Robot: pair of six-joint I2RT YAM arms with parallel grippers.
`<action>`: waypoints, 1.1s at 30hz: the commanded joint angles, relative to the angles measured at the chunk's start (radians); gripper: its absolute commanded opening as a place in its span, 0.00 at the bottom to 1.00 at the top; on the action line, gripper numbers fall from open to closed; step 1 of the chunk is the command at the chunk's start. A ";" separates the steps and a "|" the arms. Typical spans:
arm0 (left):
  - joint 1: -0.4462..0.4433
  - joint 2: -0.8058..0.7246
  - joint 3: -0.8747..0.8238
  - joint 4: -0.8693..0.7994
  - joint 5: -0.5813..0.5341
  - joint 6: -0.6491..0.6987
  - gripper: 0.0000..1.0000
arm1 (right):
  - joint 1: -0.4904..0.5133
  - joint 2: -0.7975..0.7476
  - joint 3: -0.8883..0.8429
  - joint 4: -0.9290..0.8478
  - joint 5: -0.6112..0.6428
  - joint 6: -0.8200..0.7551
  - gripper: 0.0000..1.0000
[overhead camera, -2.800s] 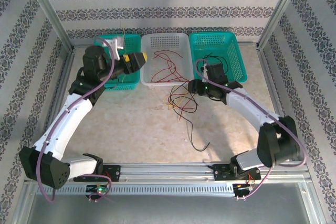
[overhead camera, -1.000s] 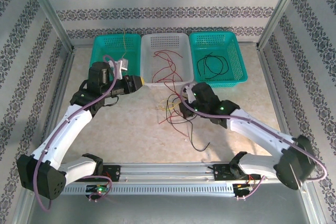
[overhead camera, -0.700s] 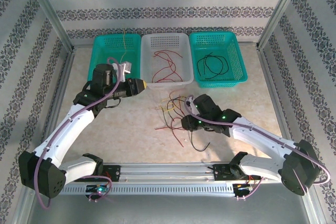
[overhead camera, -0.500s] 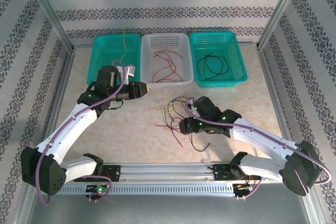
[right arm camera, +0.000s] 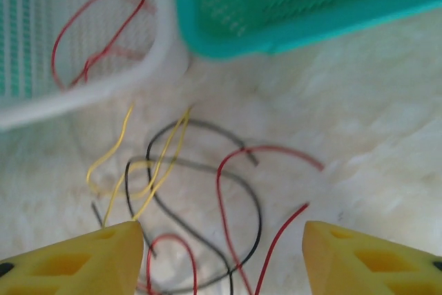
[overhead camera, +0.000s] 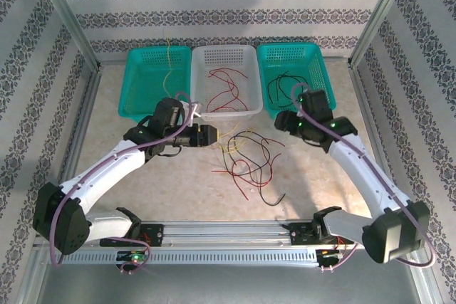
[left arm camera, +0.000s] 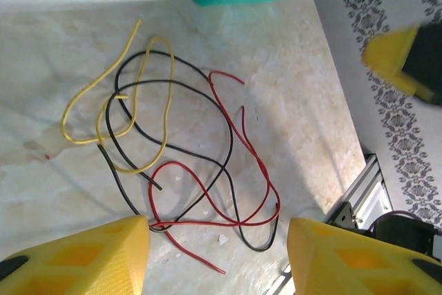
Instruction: Untangle the cables
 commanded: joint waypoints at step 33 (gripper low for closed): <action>-0.087 0.051 -0.070 0.057 -0.095 -0.051 0.62 | 0.270 0.430 -0.075 0.060 0.040 -0.073 0.10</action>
